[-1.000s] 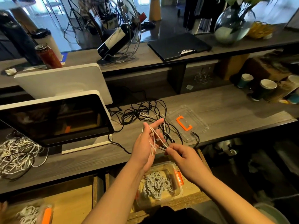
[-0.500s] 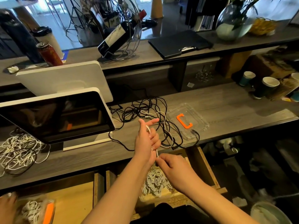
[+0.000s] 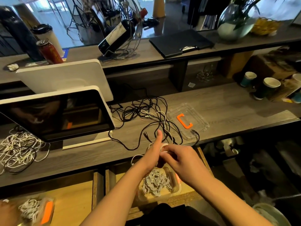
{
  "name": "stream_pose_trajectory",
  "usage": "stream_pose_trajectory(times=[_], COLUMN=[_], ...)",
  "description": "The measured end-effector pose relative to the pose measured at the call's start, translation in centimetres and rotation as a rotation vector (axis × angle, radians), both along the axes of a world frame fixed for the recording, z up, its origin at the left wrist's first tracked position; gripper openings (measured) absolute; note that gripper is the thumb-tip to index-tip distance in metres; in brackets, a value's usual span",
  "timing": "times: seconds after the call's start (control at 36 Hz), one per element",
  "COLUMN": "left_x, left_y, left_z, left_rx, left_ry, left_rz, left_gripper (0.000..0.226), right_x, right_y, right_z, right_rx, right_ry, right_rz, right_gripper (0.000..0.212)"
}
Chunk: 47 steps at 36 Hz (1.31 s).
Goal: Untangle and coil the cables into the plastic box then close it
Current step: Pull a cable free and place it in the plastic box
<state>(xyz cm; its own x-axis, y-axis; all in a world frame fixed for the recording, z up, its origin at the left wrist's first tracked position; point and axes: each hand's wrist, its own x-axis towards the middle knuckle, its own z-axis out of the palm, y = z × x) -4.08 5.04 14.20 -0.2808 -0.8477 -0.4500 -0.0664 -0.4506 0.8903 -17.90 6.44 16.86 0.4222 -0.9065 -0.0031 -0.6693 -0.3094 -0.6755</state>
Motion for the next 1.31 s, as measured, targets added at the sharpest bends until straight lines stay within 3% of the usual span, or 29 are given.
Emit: stream_pose_trajectory(times=[0.11, 0.22, 0.31, 0.39, 0.61, 0.78, 0.89, 1.0, 1.19, 1.31], left_x=[-0.1, 0.5, 0.8, 0.8, 1.1, 0.8, 0.2, -0.5, -0.8, -0.4], left_y=[0.5, 0.8, 0.7, 0.9, 0.7, 0.6, 0.6, 0.4, -0.6, -1.6], left_z=[0.0, 0.6, 0.9, 1.7, 1.4, 1.6, 1.5, 1.9, 2.4, 2.3], left_rx=[0.084, 0.268, 0.147, 0.116, 0.043, -0.064, -0.057, -0.054, -0.058, -0.049], left_ry=[-0.061, 0.096, 0.035, 0.057, 0.07, 0.052, 0.187, 0.378, 0.637, 0.691], left_rz=[-0.131, -0.325, -0.461, -0.506, -0.275, -0.066, 0.093, 0.199, 0.427, 0.515], left_gripper=[0.083, 0.081, 0.05, 0.036, 0.045, 0.042, 0.051, 0.05, 0.054, 0.053], right_x=[-1.2, -2.3, -2.5, -2.8, -4.1, -4.3, -3.7, -2.1, -0.8, -0.2], right_y=[-1.0, -2.2, -2.6, -2.8, -2.8, -2.4, -2.0, -1.1, -0.5, -0.1], right_z=[0.5, 0.9, 1.1, 0.9, 0.6, 0.4, -0.1, -0.6, -1.8, -2.4], right_rx=[-0.089, -0.07, 0.014, 0.003, 0.044, 0.046, 0.057, 0.111, 0.158, 0.202], right_ry=[0.063, 0.041, 0.012, -0.025, -0.111, -0.172, -0.117, -0.193, -0.178, -0.154], right_rz=[-0.009, -0.048, -0.028, -0.005, -0.115, -0.229, -0.219, -0.175, -0.218, -0.216], right_gripper=[0.013, 0.024, 0.032, 0.028, 0.014, 0.018, 0.018, 0.01, 0.039, 0.041])
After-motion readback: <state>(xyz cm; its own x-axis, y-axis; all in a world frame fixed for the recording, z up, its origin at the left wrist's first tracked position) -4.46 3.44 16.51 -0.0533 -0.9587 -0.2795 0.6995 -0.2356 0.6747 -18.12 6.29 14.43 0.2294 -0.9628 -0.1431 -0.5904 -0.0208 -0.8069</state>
